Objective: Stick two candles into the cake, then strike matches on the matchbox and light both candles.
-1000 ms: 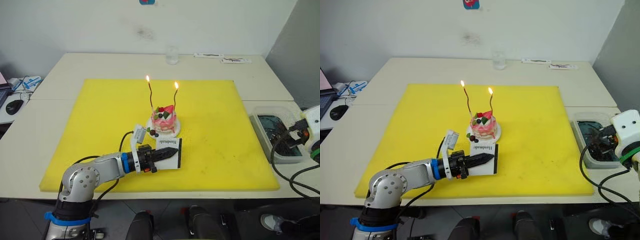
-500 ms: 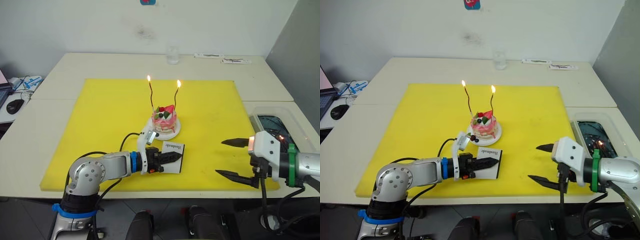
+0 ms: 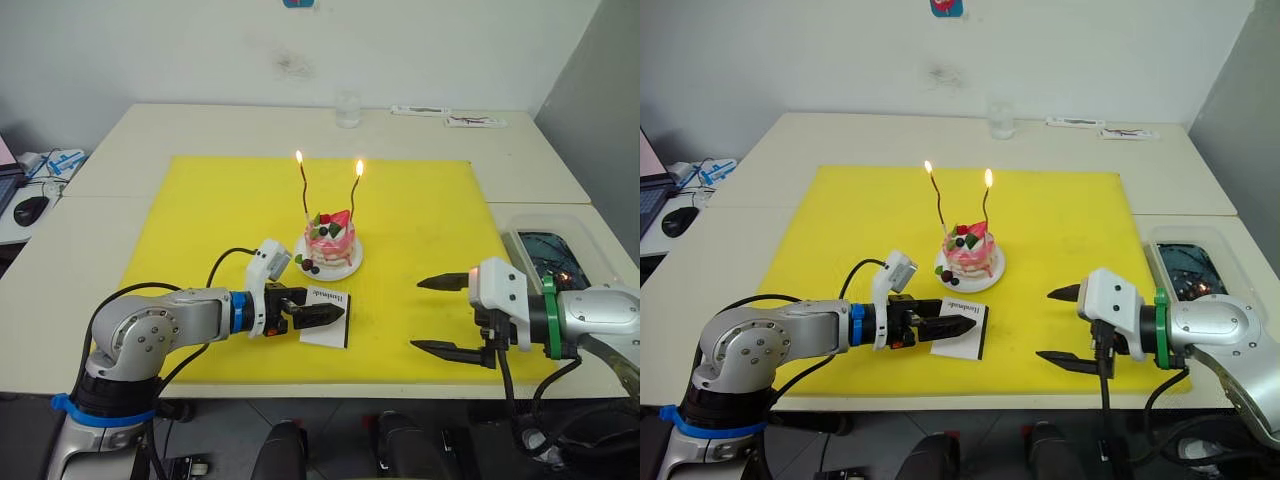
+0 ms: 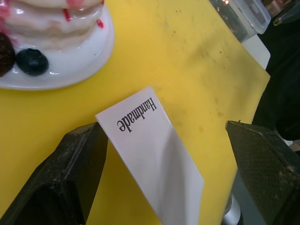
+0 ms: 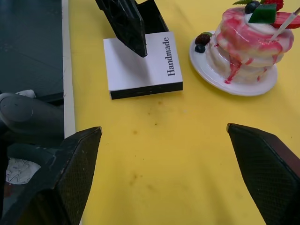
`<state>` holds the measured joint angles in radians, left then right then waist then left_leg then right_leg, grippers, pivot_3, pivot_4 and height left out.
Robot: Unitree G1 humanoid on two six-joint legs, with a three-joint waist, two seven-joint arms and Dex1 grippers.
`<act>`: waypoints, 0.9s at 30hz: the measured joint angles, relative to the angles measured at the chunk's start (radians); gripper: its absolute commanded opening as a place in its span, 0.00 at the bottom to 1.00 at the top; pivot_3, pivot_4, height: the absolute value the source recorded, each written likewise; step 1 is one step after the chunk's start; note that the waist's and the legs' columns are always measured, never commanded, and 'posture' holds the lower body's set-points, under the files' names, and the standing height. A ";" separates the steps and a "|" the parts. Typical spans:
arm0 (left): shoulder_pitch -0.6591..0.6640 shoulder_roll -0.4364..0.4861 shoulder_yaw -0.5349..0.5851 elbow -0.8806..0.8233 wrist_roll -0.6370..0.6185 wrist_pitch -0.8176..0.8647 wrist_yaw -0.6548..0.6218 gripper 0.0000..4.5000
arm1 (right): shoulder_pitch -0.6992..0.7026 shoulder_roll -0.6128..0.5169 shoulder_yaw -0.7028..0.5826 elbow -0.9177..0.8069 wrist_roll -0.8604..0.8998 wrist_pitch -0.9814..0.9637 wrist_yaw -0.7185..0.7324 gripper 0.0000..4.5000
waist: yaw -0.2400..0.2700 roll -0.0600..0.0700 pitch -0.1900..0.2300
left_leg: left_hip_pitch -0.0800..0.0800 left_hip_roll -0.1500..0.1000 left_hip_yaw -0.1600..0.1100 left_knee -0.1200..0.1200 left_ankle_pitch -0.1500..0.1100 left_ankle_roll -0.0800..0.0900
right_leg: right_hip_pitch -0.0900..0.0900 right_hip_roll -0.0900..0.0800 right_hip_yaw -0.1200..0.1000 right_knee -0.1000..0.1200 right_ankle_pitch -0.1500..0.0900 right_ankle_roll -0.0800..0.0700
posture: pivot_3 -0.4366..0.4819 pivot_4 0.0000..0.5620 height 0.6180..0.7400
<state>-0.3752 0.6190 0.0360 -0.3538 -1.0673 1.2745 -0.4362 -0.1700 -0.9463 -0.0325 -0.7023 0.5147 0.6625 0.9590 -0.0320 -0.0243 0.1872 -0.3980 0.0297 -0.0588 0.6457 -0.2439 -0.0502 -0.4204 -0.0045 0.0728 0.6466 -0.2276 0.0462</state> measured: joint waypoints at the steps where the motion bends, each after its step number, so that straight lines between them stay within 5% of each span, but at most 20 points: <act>1: 0.001 0.004 0.000 -0.002 0.006 -0.004 -0.007 0.99 | 0.000 0.000 0.000 0.001 -0.002 -0.001 0.000 1.00 | 0.000 0.000 0.000 | 0.000 0.000 0.000 0.000 0.000 0.000 | 0.000 0.000 0.000 0.000 0.000 0.000 | 0.48 0.27 1.00; 8: 0.052 0.165 0.082 -0.047 0.043 -0.098 -0.147 0.99 | -0.001 -0.023 -0.017 0.007 0.000 -0.030 0.023 1.00 | -0.002 0.000 0.000 | 0.000 0.000 0.000 -0.001 0.000 0.000 | -0.001 0.000 0.000 0.000 -0.001 -0.001 | 0.48 0.27 1.00; 13: 0.182 0.383 0.094 -0.045 0.296 -0.423 -0.383 0.99 | -0.007 -0.050 -0.109 0.050 0.034 -0.038 0.047 1.00 | 0.000 0.000 0.000 | 0.000 0.000 0.001 -0.001 0.000 0.000 | -0.001 -0.001 0.000 -0.001 -0.001 -0.001 | 0.48 0.27 1.00; 19: 0.305 0.433 0.172 0.074 0.513 -0.736 -0.510 0.99 | -0.034 -0.083 -0.232 0.146 0.059 -0.053 0.080 1.00 | 0.001 0.000 0.001 | 0.000 0.001 0.004 -0.001 0.000 0.000 | -0.002 -0.002 0.000 -0.001 -0.001 -0.001 | 0.48 0.27 1.00; 27: 0.395 0.441 0.280 0.113 0.568 -0.801 -0.574 0.99 | -0.069 -0.131 -0.326 0.210 0.095 -0.085 0.146 1.00 | 0.001 0.000 0.002 | -0.001 0.002 0.005 -0.002 0.000 0.000 | -0.003 -0.002 -0.001 -0.001 -0.001 -0.002 | 0.48 0.27 1.00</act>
